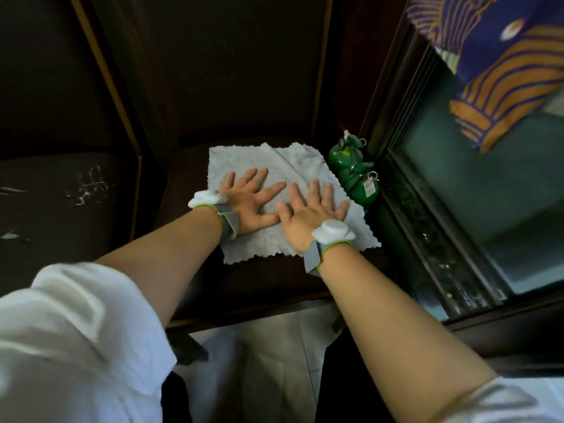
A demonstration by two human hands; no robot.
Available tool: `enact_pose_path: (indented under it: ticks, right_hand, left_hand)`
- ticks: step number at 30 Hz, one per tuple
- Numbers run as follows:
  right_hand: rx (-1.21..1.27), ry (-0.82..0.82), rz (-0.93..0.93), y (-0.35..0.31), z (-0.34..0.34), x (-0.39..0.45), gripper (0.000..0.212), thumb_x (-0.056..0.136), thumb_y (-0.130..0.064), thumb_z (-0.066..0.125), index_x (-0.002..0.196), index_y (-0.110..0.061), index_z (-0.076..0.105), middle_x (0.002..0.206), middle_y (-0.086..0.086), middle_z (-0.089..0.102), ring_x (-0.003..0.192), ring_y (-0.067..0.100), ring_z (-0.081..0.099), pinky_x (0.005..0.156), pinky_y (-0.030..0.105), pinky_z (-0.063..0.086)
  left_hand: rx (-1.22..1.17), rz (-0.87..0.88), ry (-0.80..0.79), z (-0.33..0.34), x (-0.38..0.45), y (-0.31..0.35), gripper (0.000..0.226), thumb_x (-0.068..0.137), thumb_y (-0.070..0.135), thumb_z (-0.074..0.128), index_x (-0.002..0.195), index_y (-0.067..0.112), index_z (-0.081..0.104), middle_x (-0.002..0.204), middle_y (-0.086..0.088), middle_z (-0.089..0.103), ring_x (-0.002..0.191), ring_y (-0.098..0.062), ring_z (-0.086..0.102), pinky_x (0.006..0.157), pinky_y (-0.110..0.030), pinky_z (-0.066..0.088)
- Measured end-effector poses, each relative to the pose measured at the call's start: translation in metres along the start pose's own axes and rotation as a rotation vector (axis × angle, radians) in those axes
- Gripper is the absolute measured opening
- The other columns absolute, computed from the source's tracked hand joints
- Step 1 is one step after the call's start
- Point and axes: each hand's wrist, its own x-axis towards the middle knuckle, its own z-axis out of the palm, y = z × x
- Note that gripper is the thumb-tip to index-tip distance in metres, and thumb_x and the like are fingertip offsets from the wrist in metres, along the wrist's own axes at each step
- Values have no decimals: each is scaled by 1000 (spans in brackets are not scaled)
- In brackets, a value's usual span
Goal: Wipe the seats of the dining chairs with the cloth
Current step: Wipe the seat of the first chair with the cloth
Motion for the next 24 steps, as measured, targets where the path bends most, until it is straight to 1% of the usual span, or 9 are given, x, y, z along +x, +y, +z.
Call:
enact_pose_path:
  ticks: [5,7,10,12,15,18,21,22,24]
  right_hand:
    - [-27,92,-145,-1,13,-35,64,90,-69,3,149,-46,-3,162,4,-8,146,31,-18,112,60,-16]
    - [-67,101,-228,-4,19,-51,68,87,-72,2,149,-45,-5,162,2,-7,147,30,-16,113,59,-14]
    - [-155,51,-413,-3,20,-62,87,77,-86,6,149,-42,-10,162,1,-9,147,28,-15,115,59,-8]
    - [-221,11,-506,0,18,-65,104,67,-95,14,149,-38,-16,161,2,-15,146,28,-20,114,59,-8]
    - [-287,12,-573,-14,23,-71,118,59,-98,25,148,-34,-20,160,5,-18,145,32,-21,113,62,-7]
    - [-288,62,-621,-48,37,-77,119,60,-95,33,149,-34,-17,160,10,-14,145,38,-15,111,66,-4]
    - [-259,68,-686,-70,44,-76,112,65,-90,37,150,-36,-13,161,8,-11,146,37,-13,112,65,-3]
    - [-245,80,-706,-69,44,-75,109,67,-89,37,150,-36,-11,161,6,-10,146,35,-13,113,63,-3]
    - [-221,96,-739,-59,43,-73,103,72,-87,35,151,-36,-7,162,2,-9,147,30,-13,116,57,-6]
  left_hand:
    - [-52,-61,43,10,-51,11,81,72,80,9,146,50,-7,160,1,-11,147,-22,-10,115,-57,-4]
    - [-57,-63,68,16,-75,13,83,72,81,11,147,48,-6,161,-1,-9,148,-23,-8,115,-58,-3]
    - [-32,-37,91,26,-110,7,97,66,86,16,149,41,-7,161,-5,-8,148,-26,-7,115,-59,-1]
    - [-12,1,114,31,-124,5,106,64,91,20,150,36,-7,161,-7,-8,147,-27,-8,115,-59,-1]
    - [17,6,135,38,-145,-3,117,60,92,32,152,29,-5,161,-7,-7,147,-27,-8,116,-58,-2]
    - [-40,-92,139,50,-175,-22,121,58,89,42,152,28,-3,161,-3,-8,147,-24,-9,117,-57,3]
    - [-175,-181,185,63,-196,-32,117,59,84,48,152,29,4,161,-5,0,148,-25,-3,114,-59,18]
    - [-173,-192,199,66,-197,-31,115,60,83,48,152,28,7,161,-7,3,148,-27,1,114,-58,19]
    - [-121,-197,218,65,-195,-25,111,63,83,43,152,26,10,160,-12,8,147,-32,6,115,-57,16]
